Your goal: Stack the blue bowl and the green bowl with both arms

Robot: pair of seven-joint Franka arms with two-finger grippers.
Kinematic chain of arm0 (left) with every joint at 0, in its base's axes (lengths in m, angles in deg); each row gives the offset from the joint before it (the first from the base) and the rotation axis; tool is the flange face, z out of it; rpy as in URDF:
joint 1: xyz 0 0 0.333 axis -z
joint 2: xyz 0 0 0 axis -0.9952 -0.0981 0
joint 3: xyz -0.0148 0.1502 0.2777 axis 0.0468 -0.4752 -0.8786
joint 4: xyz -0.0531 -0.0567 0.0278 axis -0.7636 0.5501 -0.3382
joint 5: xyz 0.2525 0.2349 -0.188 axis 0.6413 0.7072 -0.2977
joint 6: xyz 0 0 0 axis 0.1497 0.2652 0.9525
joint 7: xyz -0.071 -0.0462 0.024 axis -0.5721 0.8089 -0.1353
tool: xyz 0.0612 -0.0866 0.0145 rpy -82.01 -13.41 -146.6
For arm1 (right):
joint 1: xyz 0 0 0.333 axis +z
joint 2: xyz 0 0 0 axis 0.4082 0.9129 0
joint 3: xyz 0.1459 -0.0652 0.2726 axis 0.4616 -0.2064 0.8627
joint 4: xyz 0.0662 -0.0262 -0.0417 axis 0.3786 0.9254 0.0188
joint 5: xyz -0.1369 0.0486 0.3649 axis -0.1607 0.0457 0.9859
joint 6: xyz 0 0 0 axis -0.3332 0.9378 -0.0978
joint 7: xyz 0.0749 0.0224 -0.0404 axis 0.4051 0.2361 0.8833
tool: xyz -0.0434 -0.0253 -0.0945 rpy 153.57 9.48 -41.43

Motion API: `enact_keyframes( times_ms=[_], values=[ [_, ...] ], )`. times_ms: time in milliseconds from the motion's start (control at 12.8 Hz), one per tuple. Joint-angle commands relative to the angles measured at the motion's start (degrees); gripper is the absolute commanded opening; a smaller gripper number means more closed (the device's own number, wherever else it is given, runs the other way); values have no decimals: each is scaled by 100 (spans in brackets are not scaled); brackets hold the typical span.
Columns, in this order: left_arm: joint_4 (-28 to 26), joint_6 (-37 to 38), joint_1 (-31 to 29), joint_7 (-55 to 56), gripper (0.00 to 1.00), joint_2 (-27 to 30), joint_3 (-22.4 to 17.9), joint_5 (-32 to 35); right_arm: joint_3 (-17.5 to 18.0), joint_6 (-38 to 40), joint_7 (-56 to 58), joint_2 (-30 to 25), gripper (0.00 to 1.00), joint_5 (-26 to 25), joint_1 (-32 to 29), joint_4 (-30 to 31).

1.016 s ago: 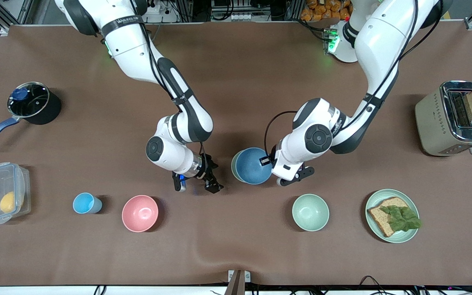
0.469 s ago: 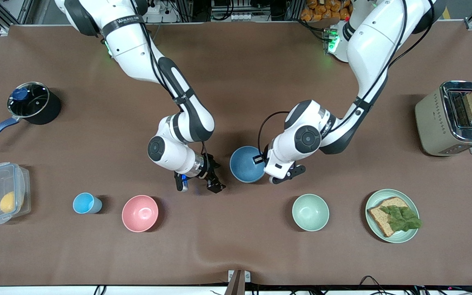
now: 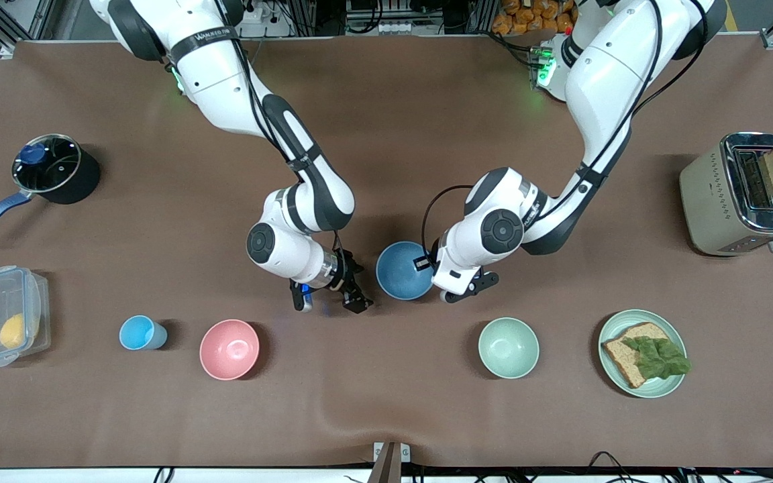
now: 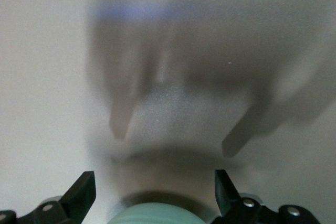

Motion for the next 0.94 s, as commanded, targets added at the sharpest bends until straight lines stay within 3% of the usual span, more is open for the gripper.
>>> enact_keyframes(
  times_ms=[0, 625, 703, 859],
  values=[
    [88, -31, 61, 73, 0, -97, -26, 152, 12, -71, -96, 94, 100, 118, 50, -116],
    [79, -102, 79, 73, 0, -185, -35, 152, 12, -317, -131, 111, 100, 170, 208, -116],
    [71, -102, 79, 82, 5, -194, -35, 152, 12, -317, -131, 111, 100, 170, 217, -116],
    [79, -102, 79, 82, 100, -211, -35, 152, 12, -317, -131, 111, 100, 170, 225, -116]
  ],
)
